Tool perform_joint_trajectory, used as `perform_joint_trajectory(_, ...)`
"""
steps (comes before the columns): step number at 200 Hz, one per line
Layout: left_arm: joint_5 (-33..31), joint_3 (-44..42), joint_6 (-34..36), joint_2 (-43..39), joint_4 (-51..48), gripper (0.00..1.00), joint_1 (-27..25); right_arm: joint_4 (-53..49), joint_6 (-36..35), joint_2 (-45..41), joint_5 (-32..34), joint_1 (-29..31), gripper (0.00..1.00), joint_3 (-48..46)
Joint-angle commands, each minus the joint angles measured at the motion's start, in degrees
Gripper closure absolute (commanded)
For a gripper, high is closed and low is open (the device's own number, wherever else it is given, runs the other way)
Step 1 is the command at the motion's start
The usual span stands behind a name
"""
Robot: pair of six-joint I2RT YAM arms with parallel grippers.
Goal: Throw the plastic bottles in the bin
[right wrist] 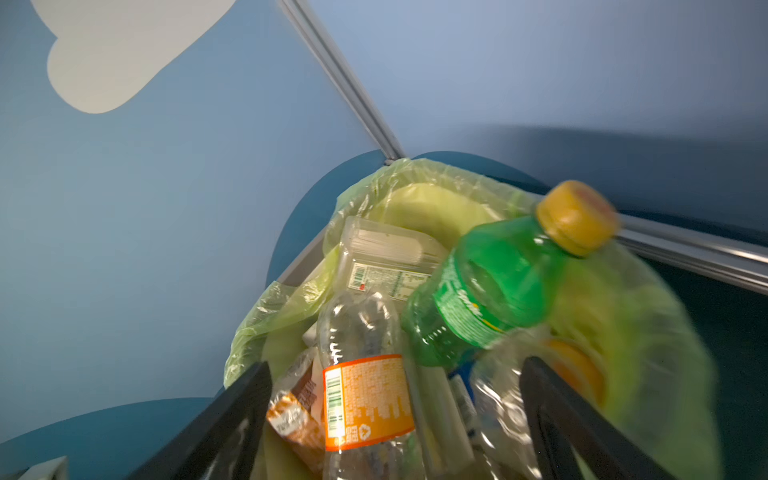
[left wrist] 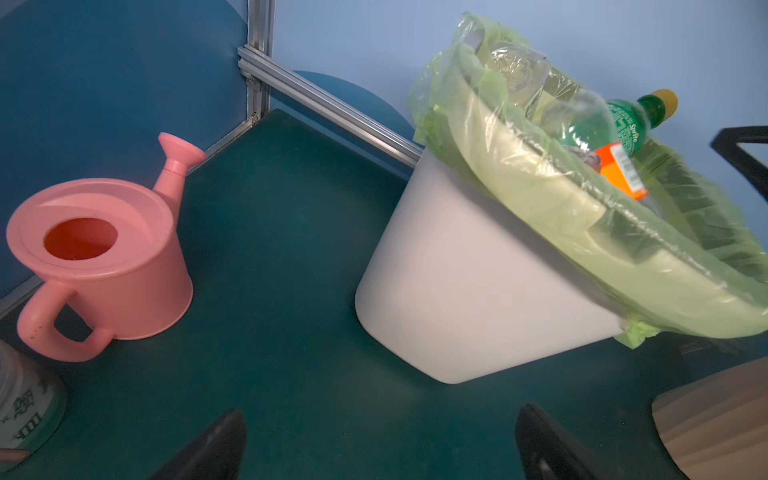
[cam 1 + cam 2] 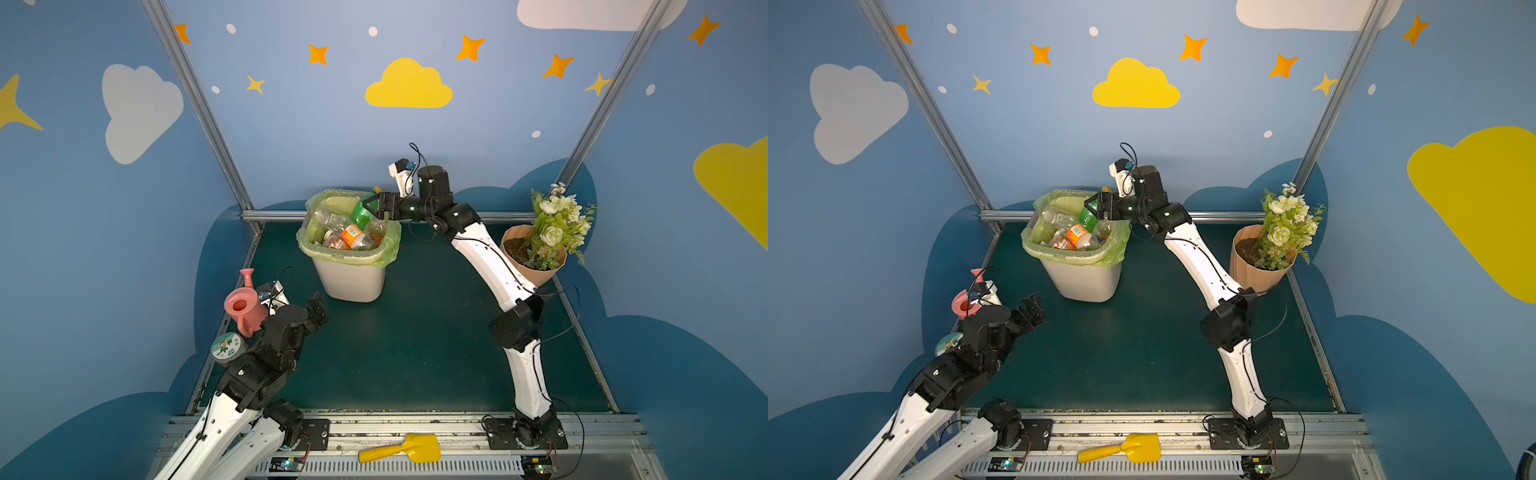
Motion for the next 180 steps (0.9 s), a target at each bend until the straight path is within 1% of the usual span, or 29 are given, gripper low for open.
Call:
perform_joint_trajectory(1, -0.2, 1.1, 0.6, -0.9, -0.5, 0.00, 0.4, 3.2, -5.2, -14.9, 6.3, -1.3, 0.07, -6.6)
perform_joint_trajectory(21, -0.2, 1.3, 0.9, -0.1, -0.2, 0.00, 0.3, 5.2, -7.9, -23.7, 10.2, -2.3, 0.06, -17.9)
perform_joint_trajectory(41, -0.8, 1.3, 1.1, 0.5, 0.1, 0.00, 0.3, 8.7, -11.6, -33.3, 14.9, -4.1, 0.06, -32.7)
perform_joint_trajectory(46, -1.1, 1.2, 1.2, 0.6, 0.2, 0.00, 0.3, 10.3, -12.6, -35.4, 15.9, -4.8, 0.05, -37.6)
perform_joint_trajectory(63, -3.0, 0.8, 1.6, 0.4, 0.4, 0.00, 0.5, 14.9, -16.3, -44.2, 19.0, -8.6, 0.05, -52.1)
perform_joint_trajectory(86, -5.7, -0.7, 4.5, 0.1, 2.8, 0.00, 1.4, 21.1, -22.4, -54.7, 29.3, -14.4, 0.03, -71.4)
perform_joint_trajectory(99, -6.3, -1.7, 6.5, 0.6, 4.8, 0.00, 2.7, 27.6, -26.0, -59.8, 34.5, -18.0, 0.03, -82.9)
perform_joint_trajectory(110, -6.5, -2.4, 8.2, 1.5, 6.2, 0.00, 4.1, 33.6, -27.5, -63.1, 36.6, -21.6, 0.03, -92.4)
perform_joint_trajectory(126, -7.1, -3.7, 10.6, 3.0, 9.1, 0.00, 6.1, 42.4, -26.5, -65.9, 35.0, -27.0, 0.03, -104.5)
perform_joint_trajectory(136, -7.6, -5.1, 12.4, 3.8, 11.8, 0.00, 7.4, 48.3, -24.2, -66.0, 33.4, -29.9, 0.03, -110.0)
perform_joint_trajectory(143, -7.7, -6.1, 13.6, 4.3, 13.8, 0.00, 8.2, 51.8, -22.1, -65.3, 31.0, -31.9, 0.03, -113.2)
perform_joint_trajectory(157, -7.9, -8.2, 15.1, 5.4, 17.1, 0.00, 9.8, 56.1, -19.9, -61.9, 28.0, -34.2, 0.03, -116.2)
perform_joint_trajectory(180, -10.5, -12.0, 14.2, 7.0, 21.5, 0.00, 11.9, 62.9, -18.4, -53.4, 23.8, -35.4, 0.03, -118.2)
